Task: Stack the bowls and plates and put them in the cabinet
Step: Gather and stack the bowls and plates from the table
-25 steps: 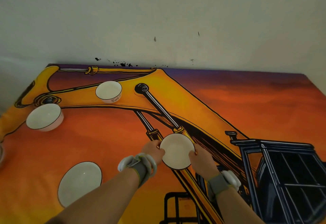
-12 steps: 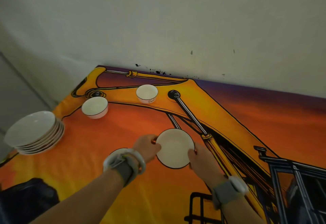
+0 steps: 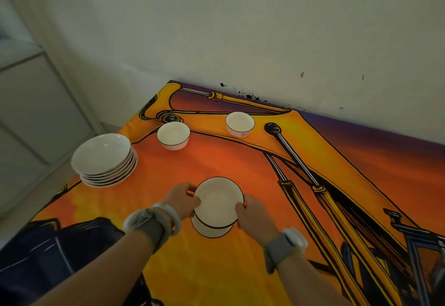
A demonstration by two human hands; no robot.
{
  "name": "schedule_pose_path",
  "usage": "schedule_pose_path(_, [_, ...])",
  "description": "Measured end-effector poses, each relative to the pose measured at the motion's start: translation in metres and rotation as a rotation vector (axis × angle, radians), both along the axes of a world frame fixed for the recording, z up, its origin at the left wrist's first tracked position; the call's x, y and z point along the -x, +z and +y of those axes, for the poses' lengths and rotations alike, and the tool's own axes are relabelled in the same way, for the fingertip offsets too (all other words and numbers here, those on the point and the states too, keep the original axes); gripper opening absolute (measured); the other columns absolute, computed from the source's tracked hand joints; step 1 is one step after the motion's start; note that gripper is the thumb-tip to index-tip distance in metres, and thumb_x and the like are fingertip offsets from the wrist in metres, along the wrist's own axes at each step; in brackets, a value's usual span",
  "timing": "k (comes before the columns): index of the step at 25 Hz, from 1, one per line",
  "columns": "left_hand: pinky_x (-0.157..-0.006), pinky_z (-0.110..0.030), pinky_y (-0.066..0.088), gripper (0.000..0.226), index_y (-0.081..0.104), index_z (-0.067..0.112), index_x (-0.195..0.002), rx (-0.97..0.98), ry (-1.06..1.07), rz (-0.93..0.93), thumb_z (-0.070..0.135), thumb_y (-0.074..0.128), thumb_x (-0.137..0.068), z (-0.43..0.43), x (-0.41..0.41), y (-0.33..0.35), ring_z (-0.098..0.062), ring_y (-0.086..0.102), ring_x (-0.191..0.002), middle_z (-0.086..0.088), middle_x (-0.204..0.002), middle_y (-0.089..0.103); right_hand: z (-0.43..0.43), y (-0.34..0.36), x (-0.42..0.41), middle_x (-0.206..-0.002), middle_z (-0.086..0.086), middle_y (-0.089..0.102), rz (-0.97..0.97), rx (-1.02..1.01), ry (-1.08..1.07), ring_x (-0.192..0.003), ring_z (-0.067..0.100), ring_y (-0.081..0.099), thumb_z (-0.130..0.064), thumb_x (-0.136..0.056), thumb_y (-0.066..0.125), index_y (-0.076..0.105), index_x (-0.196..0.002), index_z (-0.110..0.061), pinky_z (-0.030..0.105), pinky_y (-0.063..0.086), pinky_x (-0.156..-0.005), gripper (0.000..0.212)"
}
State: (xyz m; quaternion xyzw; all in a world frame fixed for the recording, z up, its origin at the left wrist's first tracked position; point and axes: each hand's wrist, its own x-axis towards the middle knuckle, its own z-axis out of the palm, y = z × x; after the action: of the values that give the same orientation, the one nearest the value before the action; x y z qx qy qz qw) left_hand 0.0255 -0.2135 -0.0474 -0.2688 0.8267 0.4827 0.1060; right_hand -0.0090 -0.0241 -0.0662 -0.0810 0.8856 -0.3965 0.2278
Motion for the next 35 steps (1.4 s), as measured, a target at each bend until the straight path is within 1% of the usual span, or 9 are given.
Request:
schedule_pose_path(4, [-0.046,-0.022,0.050,0.031,0.061,0.007,-0.115,-0.013,-0.024,-0.015,0.003,0.054,-0.084,-0.005,-0.002,-0.018,-0.020,0.060,-0.062,-0.007,-0.086,0.063,-0.008,-0.013,-0.003,-0.090,0.021,0.063,-0.024,-0.050,-0.017,-0.070,0.028,0.053,-0.017,-0.096,0.037,0.057,-0.106,-0.004,0.040,0.044,-0.060,0.026])
schedule_pose_path(8, [-0.054,-0.028,0.054,0.028,0.061,0.006,-0.112,-0.027,-0.025,-0.053,0.003,0.054,-0.085,-0.007,-0.002,-0.030,-0.025,0.061,-0.070,-0.006,-0.084,0.062,-0.012,-0.023,-0.005,-0.087,0.019,0.063,-0.043,-0.072,-0.029,-0.066,0.027,0.052,-0.016,-0.096,0.036,0.057,-0.112,-0.006,0.037,0.041,-0.057,0.029])
schedule_pose_path(17, [-0.068,-0.041,0.058,0.027,0.056,0.009,-0.112,-0.021,-0.051,-0.077,0.005,0.054,-0.086,-0.013,0.005,-0.042,-0.019,0.056,-0.060,0.001,-0.079,0.057,-0.017,-0.023,-0.006,-0.076,0.002,0.053,-0.093,-0.071,-0.015,-0.061,0.022,0.047,-0.014,-0.097,0.034,0.053,-0.120,-0.011,0.030,0.037,-0.052,0.031])
schedule_pose_path(20, [-0.066,-0.039,0.058,0.029,0.053,0.011,-0.115,-0.067,-0.098,-0.122,0.012,0.057,-0.086,-0.018,0.005,-0.041,-0.019,0.055,-0.061,0.000,-0.080,0.057,-0.014,-0.013,-0.005,-0.071,0.002,0.053,-0.153,-0.089,0.017,-0.052,0.015,0.045,-0.016,-0.098,0.034,0.049,-0.128,-0.013,0.024,0.035,-0.043,0.034])
schedule_pose_path(22, [-0.058,-0.033,0.053,0.035,0.050,0.014,-0.117,-0.163,-0.095,-0.169,0.028,0.062,-0.087,-0.027,0.012,-0.037,-0.019,0.053,-0.061,-0.004,-0.081,0.058,-0.011,-0.003,0.002,-0.070,0.000,0.053,-0.176,-0.136,0.047,-0.048,0.008,0.044,-0.031,-0.099,0.039,0.044,-0.136,-0.013,0.018,0.033,-0.040,0.041])
schedule_pose_path(25, [-0.051,-0.028,0.046,0.031,0.051,0.010,-0.108,-0.360,0.137,-0.136,0.035,0.057,-0.091,-0.047,0.045,-0.027,-0.018,0.048,-0.056,-0.005,-0.077,0.053,-0.014,0.005,0.036,-0.089,-0.006,0.049,-0.080,-0.160,-0.018,-0.065,0.004,0.045,-0.051,-0.095,0.042,0.038,-0.143,-0.010,0.016,0.036,-0.060,0.064])
schedule_pose_path(30, [-0.046,-0.025,0.040,0.024,0.049,0.005,-0.077,-0.594,0.577,-0.070,0.021,0.049,-0.095,-0.085,0.123,-0.027,-0.022,0.047,-0.051,-0.009,-0.067,0.047,-0.041,0.021,0.090,-0.126,0.008,0.062,0.036,-0.252,0.102,-0.104,0.023,0.060,-0.044,-0.097,0.039,0.046,-0.140,-0.013,0.033,0.045,-0.092,0.053])
schedule_pose_path(32, [-0.047,-0.024,0.045,0.025,0.052,0.001,-0.088,-0.576,0.667,-0.030,0.025,0.047,-0.094,-0.098,0.150,-0.038,-0.024,0.052,-0.053,-0.010,-0.064,0.051,-0.054,0.023,0.109,-0.139,0.006,0.054,0.052,-0.304,0.169,-0.122,0.022,0.055,-0.041,-0.098,0.038,0.045,-0.140,-0.015,0.032,0.041,-0.103,0.049])
schedule_pose_path(35, [-0.059,-0.033,0.055,0.029,0.050,0.002,-0.109,-0.497,0.732,-0.041,0.027,0.046,-0.093,-0.113,0.174,-0.056,-0.028,0.056,-0.055,-0.017,-0.075,0.062,-0.069,0.018,0.132,-0.144,0.003,0.050,0.055,-0.303,0.209,-0.127,0.019,0.051,-0.038,-0.099,0.037,0.046,-0.139,-0.015,0.029,0.038,-0.106,0.047])
